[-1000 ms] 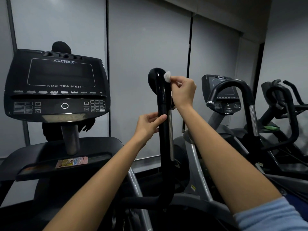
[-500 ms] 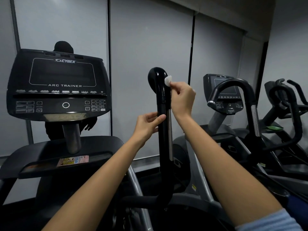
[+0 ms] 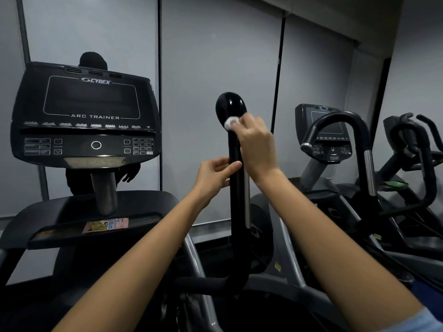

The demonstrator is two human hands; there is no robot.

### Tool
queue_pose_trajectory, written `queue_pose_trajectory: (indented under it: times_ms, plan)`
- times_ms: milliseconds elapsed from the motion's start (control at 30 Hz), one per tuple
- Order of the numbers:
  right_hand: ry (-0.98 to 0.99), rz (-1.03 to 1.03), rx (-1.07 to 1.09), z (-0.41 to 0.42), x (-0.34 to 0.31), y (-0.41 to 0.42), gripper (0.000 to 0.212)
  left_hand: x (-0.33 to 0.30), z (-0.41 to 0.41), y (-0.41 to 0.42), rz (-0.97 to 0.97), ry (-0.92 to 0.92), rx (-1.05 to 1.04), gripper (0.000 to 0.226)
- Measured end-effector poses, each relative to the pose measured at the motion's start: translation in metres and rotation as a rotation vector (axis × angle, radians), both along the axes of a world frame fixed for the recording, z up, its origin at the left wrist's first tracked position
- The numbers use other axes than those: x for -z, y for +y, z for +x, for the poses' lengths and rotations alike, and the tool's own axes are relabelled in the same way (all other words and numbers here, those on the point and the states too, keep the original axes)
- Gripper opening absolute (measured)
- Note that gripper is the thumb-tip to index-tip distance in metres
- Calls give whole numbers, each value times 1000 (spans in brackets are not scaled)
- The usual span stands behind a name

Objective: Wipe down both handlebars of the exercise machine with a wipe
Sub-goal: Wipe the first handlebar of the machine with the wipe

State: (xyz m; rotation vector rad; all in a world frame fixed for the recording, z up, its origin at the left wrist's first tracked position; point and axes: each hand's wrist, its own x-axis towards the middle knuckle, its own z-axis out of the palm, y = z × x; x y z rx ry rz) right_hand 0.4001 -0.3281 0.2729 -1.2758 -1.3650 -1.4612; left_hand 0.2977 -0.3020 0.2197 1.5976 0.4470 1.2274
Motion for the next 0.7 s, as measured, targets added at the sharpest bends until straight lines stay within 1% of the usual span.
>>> queue_pose_trajectory:
  times_ms: [100, 167, 233, 300, 400, 433, 567, 667, 700]
  plan:
    - [-94, -44, 16, 4, 23, -10, 18, -1, 0, -1, 10, 5, -6, 30]
    - [-111, -10, -8, 8, 10, -8, 16, -2, 0, -3, 29, -1, -16, 28]
    - [-80, -2, -14, 7, -13, -2, 16, -2, 1, -2, 36, -8, -29, 30]
    - [-8, -31, -23, 3, -35, 7, 14, -3, 2, -2, 39, -3, -60, 32]
    - [129, -99, -87, 0, -39, 13, 17, -8, 3, -4, 32, -36, -77, 29]
    - [130, -83, -94, 0, -32, 9, 19, -10, 3, -6, 41, -52, -76, 24]
    - [37, -83, -149, 10, 0, -6, 28, -17, 2, -5, 29, -61, -57, 18]
    - [27, -115, -128, 11, -26, 5, 17, -17, 2, -3, 15, -57, -38, 26]
    - [82, -167, -129, 10, -41, 13, 12, -17, 1, -3, 16, -57, -37, 28]
